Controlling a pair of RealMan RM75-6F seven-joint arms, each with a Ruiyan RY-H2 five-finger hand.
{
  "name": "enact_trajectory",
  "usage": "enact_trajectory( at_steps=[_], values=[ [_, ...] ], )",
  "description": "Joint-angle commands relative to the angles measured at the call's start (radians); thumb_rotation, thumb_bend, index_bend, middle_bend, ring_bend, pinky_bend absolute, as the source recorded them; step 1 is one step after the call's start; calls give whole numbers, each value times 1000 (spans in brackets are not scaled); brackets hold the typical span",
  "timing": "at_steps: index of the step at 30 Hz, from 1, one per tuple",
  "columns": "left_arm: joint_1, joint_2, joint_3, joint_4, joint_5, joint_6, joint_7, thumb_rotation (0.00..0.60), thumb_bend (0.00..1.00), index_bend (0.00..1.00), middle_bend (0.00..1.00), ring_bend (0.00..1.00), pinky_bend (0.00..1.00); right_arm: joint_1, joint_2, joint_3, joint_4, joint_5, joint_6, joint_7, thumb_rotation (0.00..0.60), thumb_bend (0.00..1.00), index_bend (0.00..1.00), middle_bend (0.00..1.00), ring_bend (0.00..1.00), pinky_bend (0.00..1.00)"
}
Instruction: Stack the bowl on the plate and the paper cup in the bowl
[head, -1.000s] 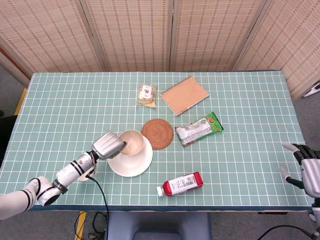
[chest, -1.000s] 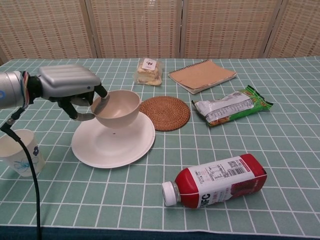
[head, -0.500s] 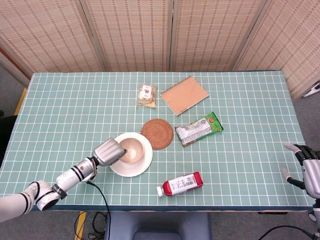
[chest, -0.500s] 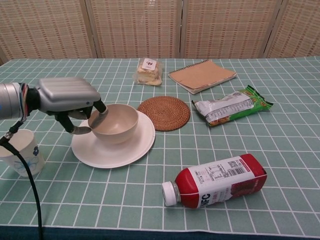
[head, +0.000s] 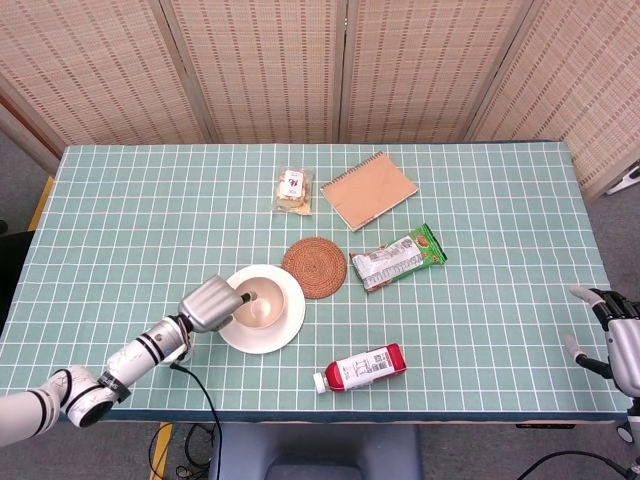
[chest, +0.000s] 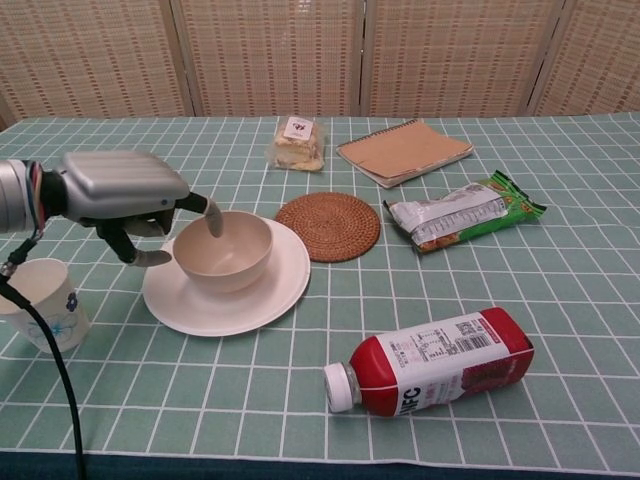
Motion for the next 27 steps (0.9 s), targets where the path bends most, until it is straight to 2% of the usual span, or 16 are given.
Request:
enact_trajectory(
  at_steps=[1, 9, 11, 15, 17, 20, 27],
  values=[
    [12, 24, -1, -22, -10, 9, 6, 600, 356, 224, 875, 815, 984, 0, 0, 0, 0, 0, 0, 1, 600, 277, 227, 271, 198, 282],
    [56, 119, -7, -109, -74, 30, 23, 600, 294, 174, 611, 524, 888, 1, -1, 1, 1, 0, 0, -1, 600, 277, 227, 271, 198, 284],
    [67, 146, -5, -134, -83, 37, 30, 600, 270, 166, 518, 455, 795, 2, -2, 1, 0, -1, -2, -1, 600, 277, 227, 271, 198, 284],
    [85, 188, 2, -174, -80, 48, 22, 600, 220, 144, 349, 346, 548, 6, -4, 3, 0, -1, -6, -1, 600, 277, 227, 271, 198, 284],
    [92, 208, 11, -191, -61, 52, 1, 600, 201, 125, 250, 267, 482, 8, -5, 4, 1, -1, -8, -1, 600, 277, 227, 271, 198, 284],
    [105, 228, 25, -203, -16, 73, -28, 600, 195, 113, 201, 222, 429, 9, -6, 4, 3, -1, -11, 0, 600, 276, 227, 271, 198, 284],
    [137, 259, 65, -214, 90, 125, -82, 592, 196, 111, 158, 193, 397, 12, -8, 4, 7, -2, -14, 5, 600, 277, 227, 271, 198, 285]
  ],
)
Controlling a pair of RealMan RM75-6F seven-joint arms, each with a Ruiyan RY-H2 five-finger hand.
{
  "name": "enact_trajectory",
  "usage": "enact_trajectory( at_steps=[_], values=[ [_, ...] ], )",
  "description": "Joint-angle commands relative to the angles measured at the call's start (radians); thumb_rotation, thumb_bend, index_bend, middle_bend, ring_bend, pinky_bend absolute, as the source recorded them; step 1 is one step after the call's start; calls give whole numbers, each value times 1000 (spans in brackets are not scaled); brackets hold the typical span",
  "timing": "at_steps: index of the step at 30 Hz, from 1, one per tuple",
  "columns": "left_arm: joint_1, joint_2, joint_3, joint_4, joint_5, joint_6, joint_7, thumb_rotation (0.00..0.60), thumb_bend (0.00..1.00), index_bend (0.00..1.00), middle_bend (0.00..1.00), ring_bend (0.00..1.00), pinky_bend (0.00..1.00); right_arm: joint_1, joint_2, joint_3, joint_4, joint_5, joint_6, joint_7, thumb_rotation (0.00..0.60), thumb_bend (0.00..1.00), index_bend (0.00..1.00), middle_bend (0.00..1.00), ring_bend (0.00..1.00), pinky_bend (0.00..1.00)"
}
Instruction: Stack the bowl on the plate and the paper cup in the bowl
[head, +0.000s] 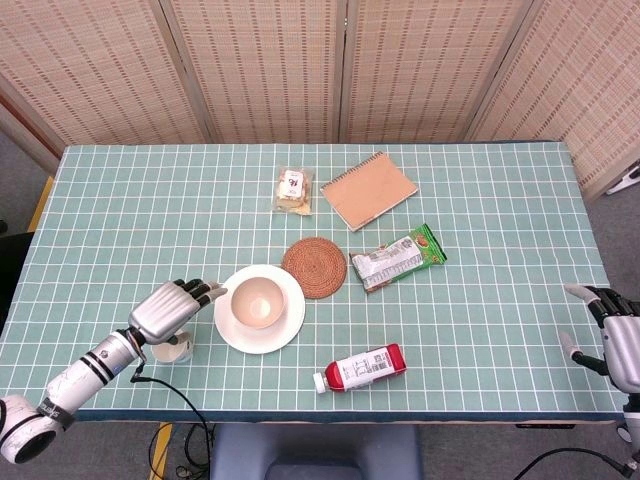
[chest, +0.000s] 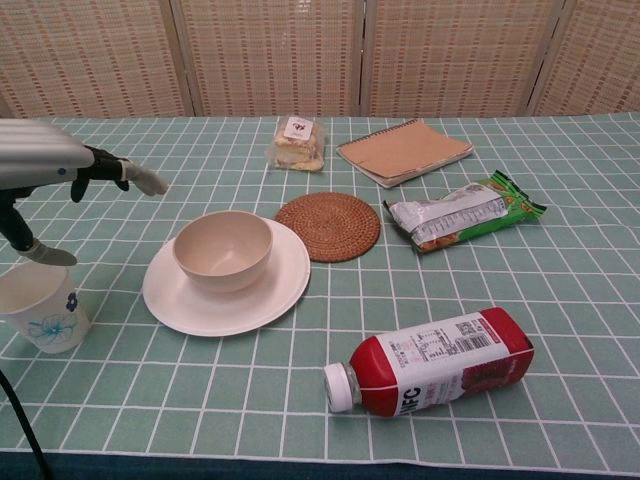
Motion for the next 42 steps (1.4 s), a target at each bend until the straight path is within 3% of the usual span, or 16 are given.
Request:
enact_trajectory(
  at_steps=[1, 15, 20, 26, 36, 42],
  values=[
    [16, 24, 21, -18, 29, 14, -14, 591, 196, 110, 150, 186, 387, 0, 0, 0, 0, -1, 1, 1, 600, 277, 227, 271, 198, 285],
    [55, 101, 61, -117, 51, -9, 17, 562, 194, 86, 74, 105, 313, -3, 3, -2, -6, -10, 11, 3, 600, 277, 227, 271, 198, 292],
    [63, 86, 67, -103, 44, -31, 21, 600, 192, 73, 30, 65, 298, -3, 3, -3, -6, -10, 10, 2, 600, 277, 227, 271, 198, 291],
    [59, 61, 58, -67, 12, -74, 34, 600, 191, 67, 0, 39, 298, -2, 4, -3, -8, -9, 7, 1, 600, 277, 227, 271, 198, 291],
    [58, 96, 66, -115, -17, -125, 50, 600, 191, 67, 0, 36, 298, 2, 1, -2, -9, -4, -1, -4, 600, 277, 227, 271, 198, 297],
    [60, 47, 54, -44, -29, -135, 25, 600, 190, 97, 0, 40, 299, 5, 0, -3, -8, -4, -6, -4, 600, 277, 227, 271, 198, 297]
  ],
)
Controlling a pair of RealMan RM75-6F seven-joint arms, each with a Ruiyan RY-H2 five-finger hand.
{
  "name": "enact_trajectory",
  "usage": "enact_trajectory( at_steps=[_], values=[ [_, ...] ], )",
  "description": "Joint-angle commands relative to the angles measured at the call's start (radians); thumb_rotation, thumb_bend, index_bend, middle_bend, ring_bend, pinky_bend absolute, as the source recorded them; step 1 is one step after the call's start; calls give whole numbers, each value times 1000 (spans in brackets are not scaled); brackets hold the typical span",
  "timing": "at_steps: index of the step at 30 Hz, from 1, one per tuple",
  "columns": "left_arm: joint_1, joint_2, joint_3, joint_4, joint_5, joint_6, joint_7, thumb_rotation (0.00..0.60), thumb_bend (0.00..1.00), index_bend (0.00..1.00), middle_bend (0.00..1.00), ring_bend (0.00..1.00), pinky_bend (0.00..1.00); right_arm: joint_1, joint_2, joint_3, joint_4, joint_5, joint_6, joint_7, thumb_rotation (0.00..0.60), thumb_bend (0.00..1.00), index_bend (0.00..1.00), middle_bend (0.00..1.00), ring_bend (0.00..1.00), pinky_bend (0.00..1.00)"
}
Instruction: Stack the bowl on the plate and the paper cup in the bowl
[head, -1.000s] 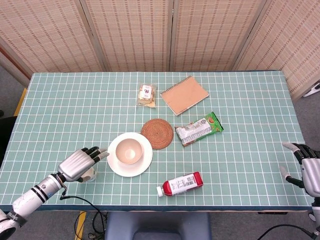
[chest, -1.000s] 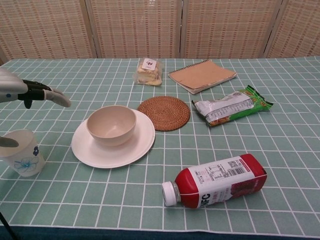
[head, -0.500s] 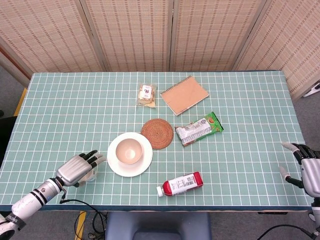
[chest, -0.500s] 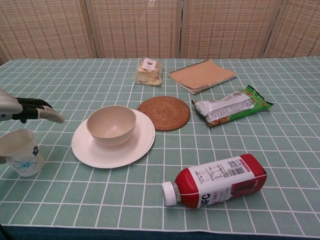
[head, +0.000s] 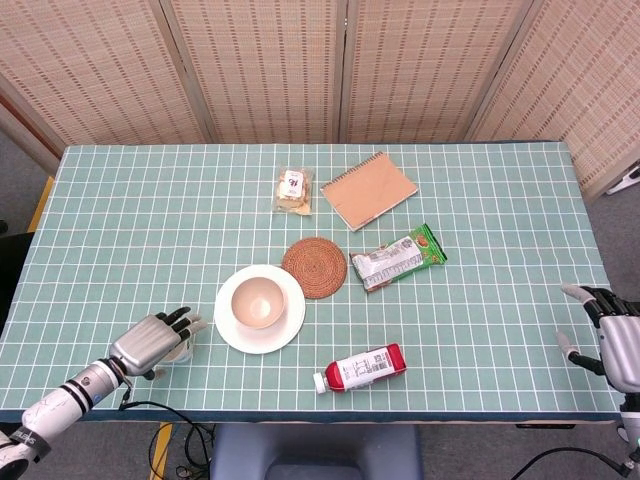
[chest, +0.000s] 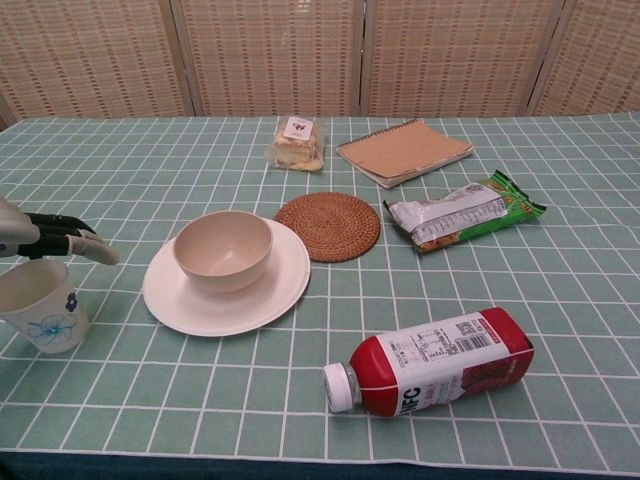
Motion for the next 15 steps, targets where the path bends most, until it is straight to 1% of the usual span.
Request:
enact_trajectory(
  at_steps=[1, 3, 6, 10, 13, 15],
  values=[
    [3, -33, -9, 48, -9, -3, -19, 600, 190, 111, 0, 47, 302, -1, 1, -1, 0, 1, 0, 0, 600, 277, 227, 271, 198, 296],
    [7, -46, -13, 69, -8, 3, -40, 600, 191, 146, 0, 66, 323, -3, 2, -1, -1, 3, 2, 0, 600, 277, 227, 271, 198, 296],
    [14, -61, -14, 94, 5, 21, -64, 600, 191, 226, 12, 116, 386, -3, 3, -1, -1, 5, 2, 0, 600, 277, 227, 271, 198, 296],
    [21, -81, -17, 122, 26, 46, -91, 600, 192, 323, 92, 202, 511, -1, 2, -1, -1, 5, -1, -1, 600, 277, 227, 271, 198, 297],
    [23, -91, -19, 139, 31, 52, -104, 600, 191, 368, 139, 251, 589, -1, 2, 0, -2, 5, -1, -1, 600, 277, 227, 271, 198, 296],
    [22, -94, -21, 144, 30, 51, -113, 600, 190, 386, 160, 274, 620, -1, 2, 0, -2, 6, 0, -1, 600, 277, 227, 271, 198, 297]
  ],
)
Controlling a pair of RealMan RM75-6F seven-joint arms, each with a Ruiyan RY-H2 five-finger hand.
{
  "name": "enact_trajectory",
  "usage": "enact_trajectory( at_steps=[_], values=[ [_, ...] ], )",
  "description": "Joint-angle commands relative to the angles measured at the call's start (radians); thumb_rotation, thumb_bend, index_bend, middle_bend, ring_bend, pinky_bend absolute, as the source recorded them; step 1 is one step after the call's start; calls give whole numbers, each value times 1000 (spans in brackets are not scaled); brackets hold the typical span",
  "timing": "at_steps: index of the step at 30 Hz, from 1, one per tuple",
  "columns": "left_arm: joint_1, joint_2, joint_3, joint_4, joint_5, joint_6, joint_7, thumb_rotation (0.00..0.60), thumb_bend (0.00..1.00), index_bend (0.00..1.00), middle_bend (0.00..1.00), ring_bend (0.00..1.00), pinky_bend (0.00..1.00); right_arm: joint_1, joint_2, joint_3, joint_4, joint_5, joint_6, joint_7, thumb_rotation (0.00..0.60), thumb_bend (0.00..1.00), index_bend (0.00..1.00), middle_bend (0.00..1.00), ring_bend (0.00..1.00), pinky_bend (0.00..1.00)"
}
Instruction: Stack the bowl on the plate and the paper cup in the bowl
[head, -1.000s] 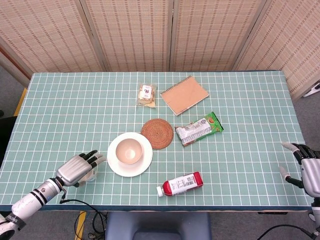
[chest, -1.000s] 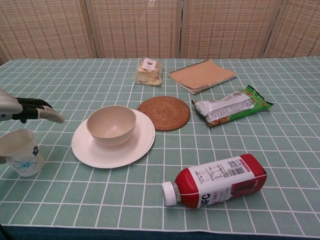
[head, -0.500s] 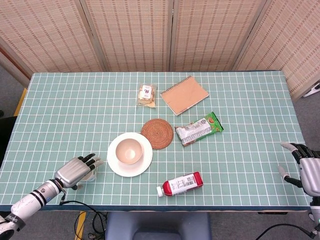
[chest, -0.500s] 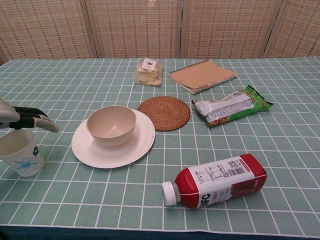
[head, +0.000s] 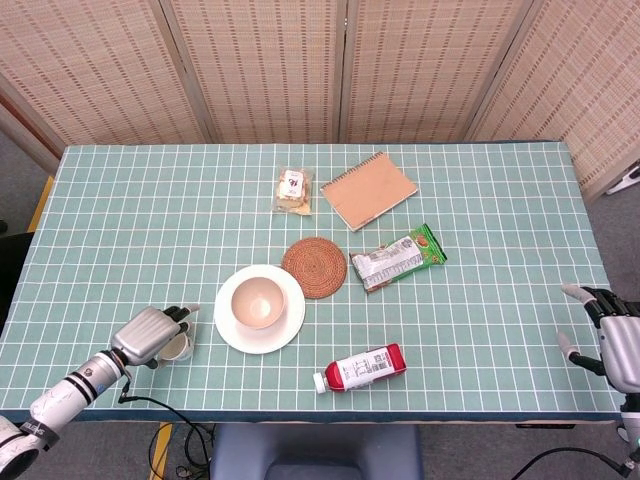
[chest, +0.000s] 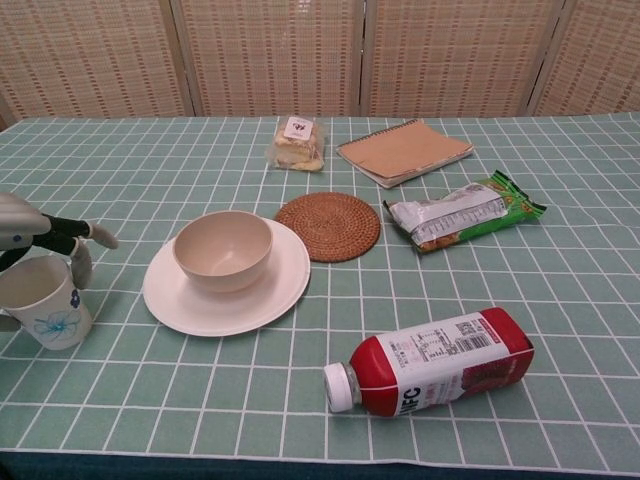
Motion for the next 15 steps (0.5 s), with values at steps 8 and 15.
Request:
enact_trajectory(
  at_steps=[8, 15],
  values=[
    [-20, 24, -30, -9, -17, -10, -9, 600, 190, 402, 193, 286, 638, -1, 3, 1, -3, 2, 2, -3, 600, 277, 227, 271, 198, 297],
    [-78, 57, -95, -41, -14, -13, -57, 600, 190, 399, 194, 286, 638, 2, 4, 3, -3, 3, -1, -2, 600, 277, 227, 271, 198, 297]
  ],
)
